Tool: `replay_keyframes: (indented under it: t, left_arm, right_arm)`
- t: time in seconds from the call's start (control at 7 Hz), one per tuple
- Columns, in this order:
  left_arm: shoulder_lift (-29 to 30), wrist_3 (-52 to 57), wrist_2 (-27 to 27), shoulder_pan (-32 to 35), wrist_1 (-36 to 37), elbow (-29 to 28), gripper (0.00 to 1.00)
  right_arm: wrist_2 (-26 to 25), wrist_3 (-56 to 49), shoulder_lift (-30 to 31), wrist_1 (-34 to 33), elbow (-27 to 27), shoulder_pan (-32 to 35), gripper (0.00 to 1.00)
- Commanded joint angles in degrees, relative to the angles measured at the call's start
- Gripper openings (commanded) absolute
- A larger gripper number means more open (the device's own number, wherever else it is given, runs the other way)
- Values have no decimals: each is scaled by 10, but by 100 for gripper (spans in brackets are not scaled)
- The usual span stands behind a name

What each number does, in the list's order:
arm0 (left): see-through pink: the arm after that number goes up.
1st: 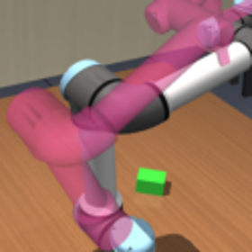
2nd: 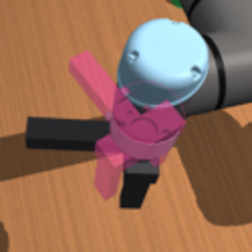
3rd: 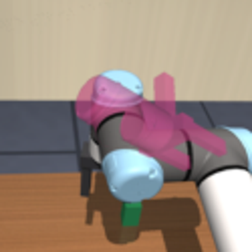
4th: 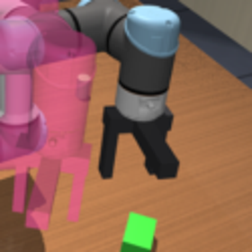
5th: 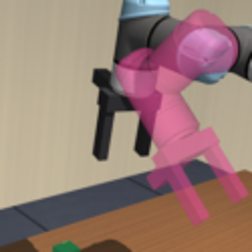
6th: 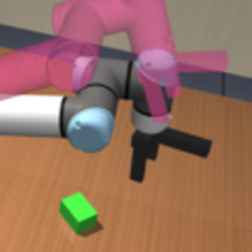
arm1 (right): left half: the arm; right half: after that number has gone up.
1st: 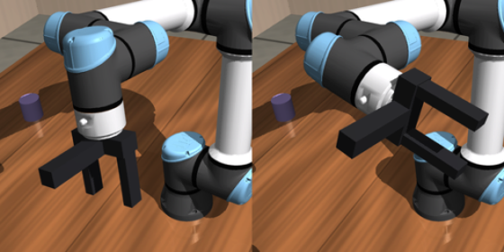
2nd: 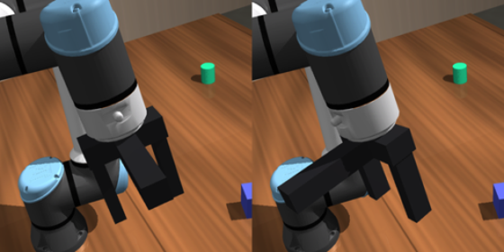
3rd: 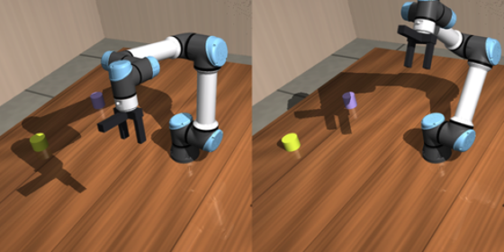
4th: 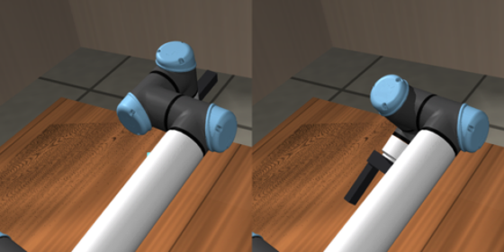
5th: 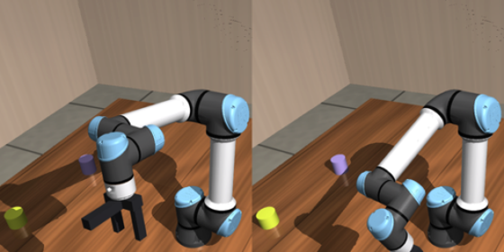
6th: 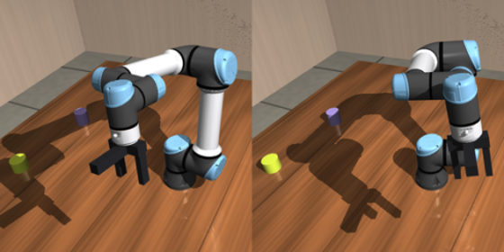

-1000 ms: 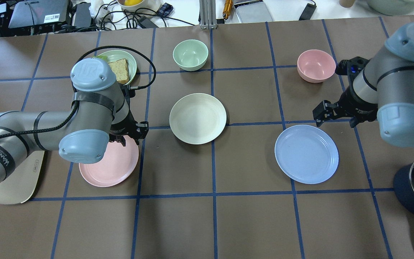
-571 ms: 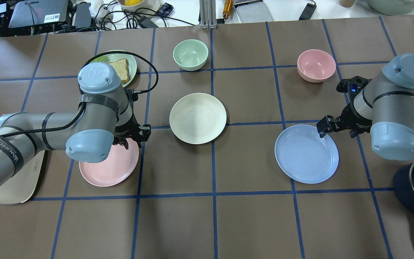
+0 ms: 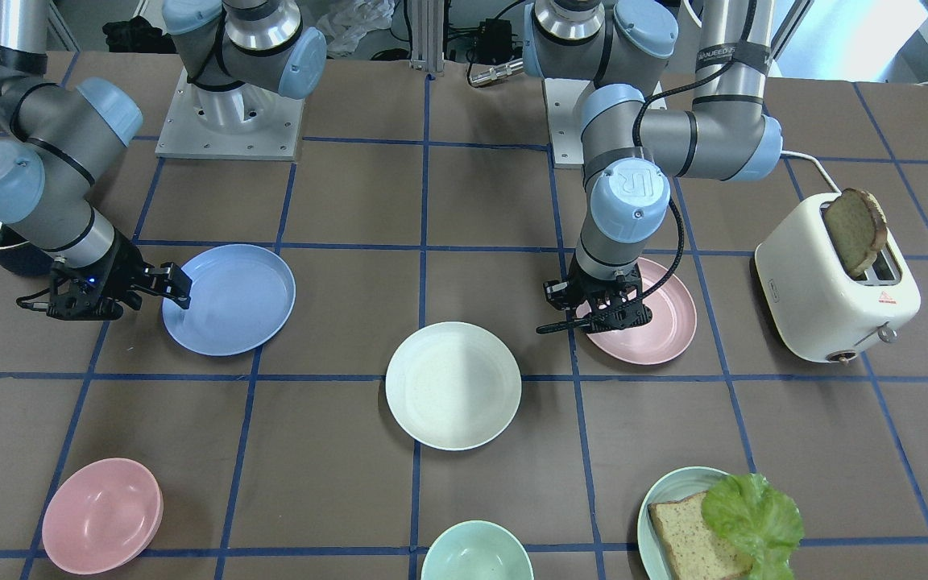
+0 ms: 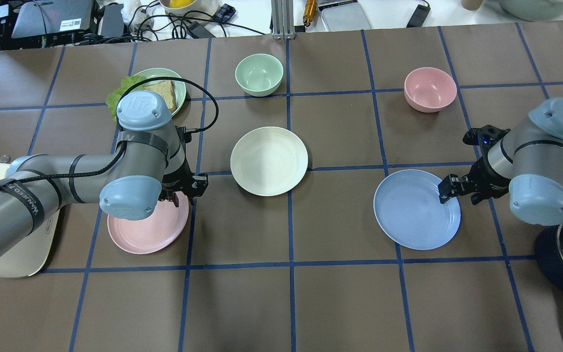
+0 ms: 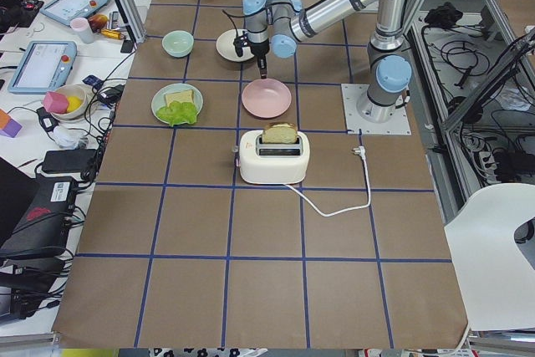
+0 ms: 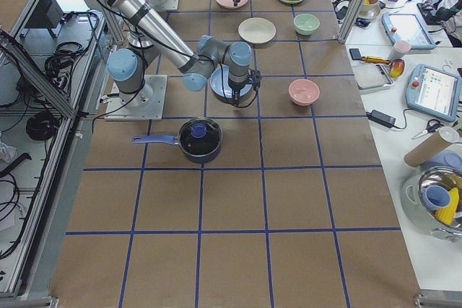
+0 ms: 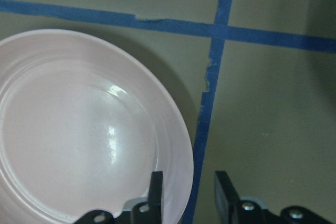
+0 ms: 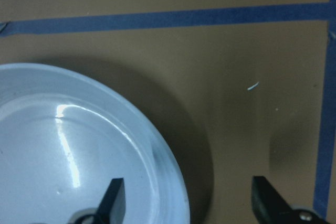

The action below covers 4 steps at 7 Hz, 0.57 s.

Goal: Stack three plates with pink and blue
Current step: 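Grasp the pink plate rim with left gripper while right grasps blue plate rim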

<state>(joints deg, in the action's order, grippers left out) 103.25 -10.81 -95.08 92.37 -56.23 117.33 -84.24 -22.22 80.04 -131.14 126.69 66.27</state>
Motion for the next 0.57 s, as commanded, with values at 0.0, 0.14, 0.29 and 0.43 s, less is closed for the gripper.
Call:
replay_keyframes:
  t: [0.0, 0.14, 0.29, 0.43]
  left_arm:
    - [13, 0, 0, 0, 2, 0, 38]
    - [15, 3, 0, 0, 11, 0, 38]
    - [20, 3, -1, 0, 15, 0, 38]
    - [26, 3, -1, 0, 21, -1, 37]
  right_arm:
    - [1, 2, -2, 5, 5, -1, 63]
    - [11, 2, 0, 5, 4, -2, 48]
    - [11, 2, 1, 5, 3, -2, 26]
    - [10, 3, 0, 7, 4, -2, 9]
